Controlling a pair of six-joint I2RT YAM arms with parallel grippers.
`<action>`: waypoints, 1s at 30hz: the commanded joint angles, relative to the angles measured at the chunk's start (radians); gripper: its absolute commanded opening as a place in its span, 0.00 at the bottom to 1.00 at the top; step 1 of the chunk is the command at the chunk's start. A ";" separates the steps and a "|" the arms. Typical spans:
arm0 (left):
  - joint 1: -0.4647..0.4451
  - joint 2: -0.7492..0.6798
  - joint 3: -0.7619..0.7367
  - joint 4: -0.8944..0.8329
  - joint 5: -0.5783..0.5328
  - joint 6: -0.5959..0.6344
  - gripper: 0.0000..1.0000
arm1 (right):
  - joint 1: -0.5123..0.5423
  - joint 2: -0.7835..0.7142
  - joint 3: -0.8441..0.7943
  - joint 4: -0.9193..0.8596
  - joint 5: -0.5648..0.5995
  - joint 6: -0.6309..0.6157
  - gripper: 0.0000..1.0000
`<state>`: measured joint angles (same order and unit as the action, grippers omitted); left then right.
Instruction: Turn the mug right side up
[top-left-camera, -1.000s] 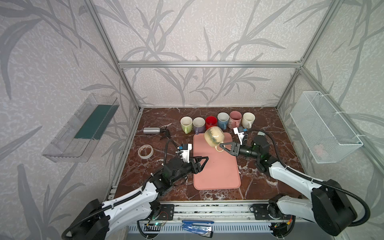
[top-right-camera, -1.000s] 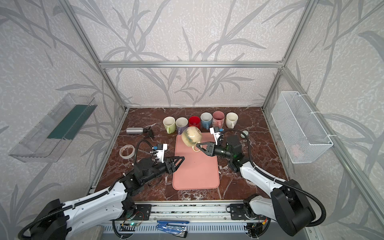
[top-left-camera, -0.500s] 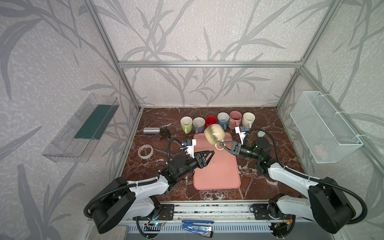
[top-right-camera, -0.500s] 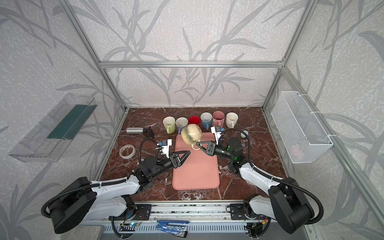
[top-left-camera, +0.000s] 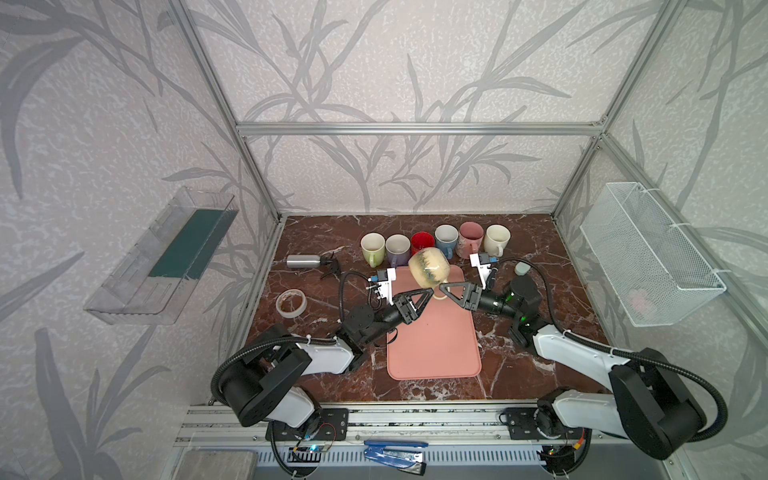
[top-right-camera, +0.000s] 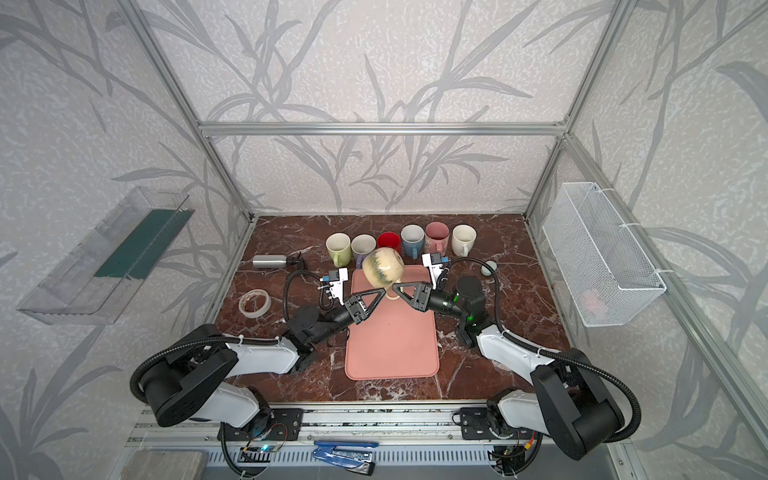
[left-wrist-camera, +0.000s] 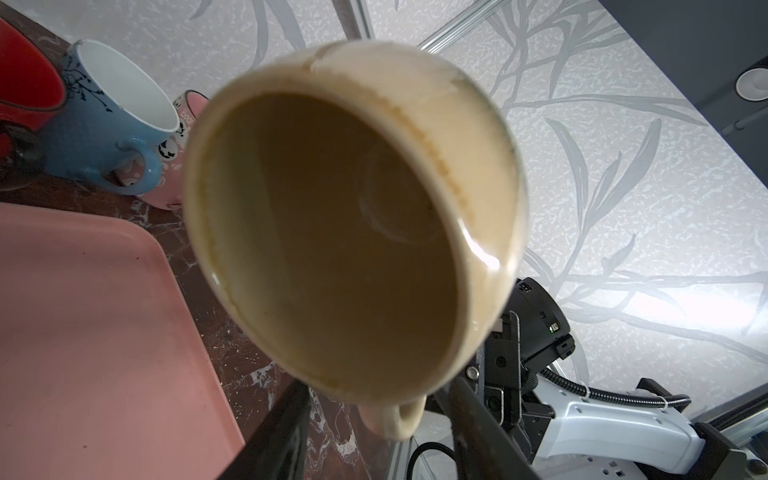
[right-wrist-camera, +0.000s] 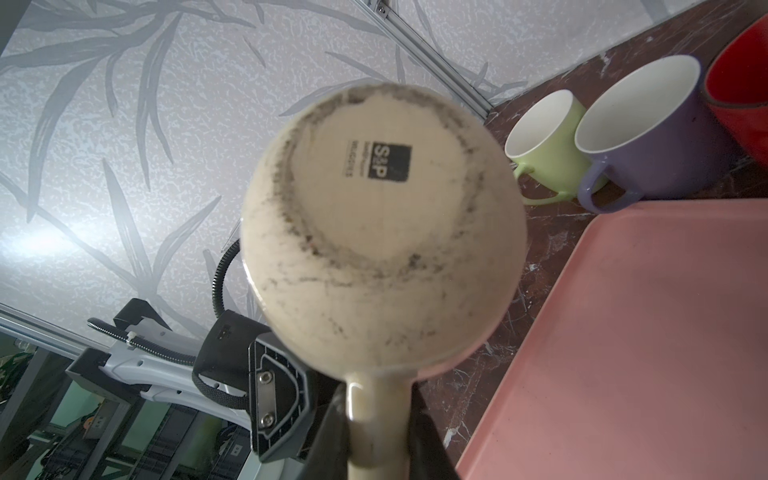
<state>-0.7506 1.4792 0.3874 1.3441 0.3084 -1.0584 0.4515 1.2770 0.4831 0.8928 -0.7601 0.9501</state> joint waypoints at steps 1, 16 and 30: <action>0.007 0.018 0.034 0.068 0.030 -0.022 0.52 | -0.001 -0.009 0.008 0.165 -0.014 -0.009 0.00; 0.007 0.053 0.090 0.068 0.058 -0.043 0.36 | 0.001 0.068 0.003 0.313 -0.027 0.074 0.00; 0.008 0.076 0.129 0.069 0.078 -0.055 0.28 | 0.025 0.081 0.006 0.309 -0.021 0.064 0.00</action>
<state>-0.7444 1.5578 0.4759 1.3563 0.3698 -1.1088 0.4587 1.3609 0.4770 1.0729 -0.7506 1.0290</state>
